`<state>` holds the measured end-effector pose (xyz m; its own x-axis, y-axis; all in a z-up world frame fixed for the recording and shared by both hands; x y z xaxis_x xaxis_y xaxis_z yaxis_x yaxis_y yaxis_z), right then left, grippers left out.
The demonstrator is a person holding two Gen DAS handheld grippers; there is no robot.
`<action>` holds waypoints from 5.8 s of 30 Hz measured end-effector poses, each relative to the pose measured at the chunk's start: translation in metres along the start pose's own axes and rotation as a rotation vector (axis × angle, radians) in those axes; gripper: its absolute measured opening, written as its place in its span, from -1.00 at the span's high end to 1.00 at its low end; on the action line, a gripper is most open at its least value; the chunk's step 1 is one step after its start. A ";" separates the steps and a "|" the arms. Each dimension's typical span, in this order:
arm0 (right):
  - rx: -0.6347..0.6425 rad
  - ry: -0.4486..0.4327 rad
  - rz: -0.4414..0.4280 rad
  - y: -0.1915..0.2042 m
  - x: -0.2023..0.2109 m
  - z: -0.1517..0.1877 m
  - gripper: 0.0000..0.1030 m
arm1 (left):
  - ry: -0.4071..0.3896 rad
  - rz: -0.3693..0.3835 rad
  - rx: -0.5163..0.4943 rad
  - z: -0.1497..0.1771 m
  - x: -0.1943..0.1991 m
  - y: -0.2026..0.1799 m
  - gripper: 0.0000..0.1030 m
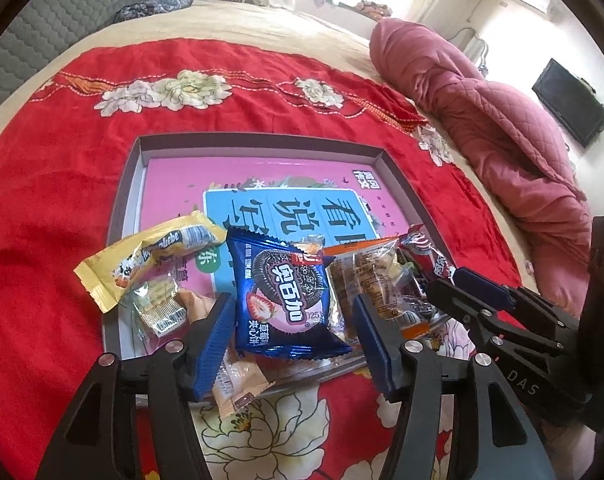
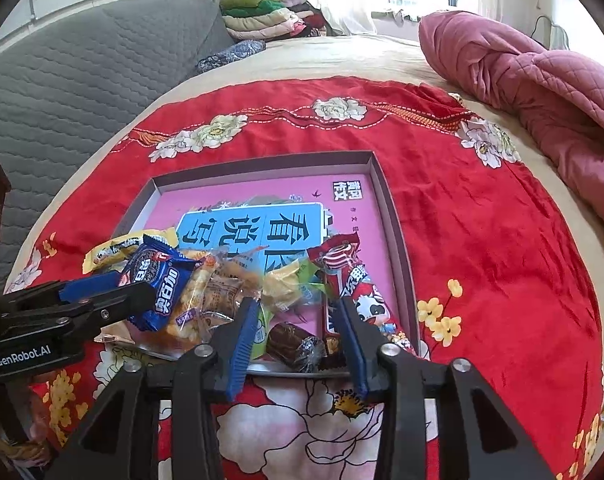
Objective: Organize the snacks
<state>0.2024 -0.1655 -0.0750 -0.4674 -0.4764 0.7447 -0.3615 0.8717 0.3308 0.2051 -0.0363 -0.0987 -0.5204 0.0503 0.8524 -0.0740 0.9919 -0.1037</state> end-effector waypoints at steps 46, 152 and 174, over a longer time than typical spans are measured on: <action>0.044 -0.133 -0.006 0.023 0.088 0.019 -0.55 | -0.039 -0.115 -0.005 0.043 0.074 0.013 -0.38; -0.010 -0.033 -0.050 0.036 0.092 0.081 -0.82 | 0.069 -0.237 0.006 0.098 0.085 0.044 -0.38; 0.006 -0.027 -0.029 0.029 0.081 0.081 -0.82 | 0.038 -0.312 0.191 0.080 0.071 0.099 -0.38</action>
<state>0.0888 -0.1878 -0.0517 -0.4778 -0.5048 0.7189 -0.3798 0.8567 0.3491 0.0928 0.0562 -0.0900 -0.4157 -0.2432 0.8764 -0.3836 0.9206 0.0735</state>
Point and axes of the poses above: each gripper's, at about its wrist camera, not at the fingertips, and x roughly against the way its jaws point, y to its left, z to its underside, the point moved 10 cm from there along -x, roughly the way its jaws point, and after that the axes turned 15 degrees about -z, right-handed, at the moved point
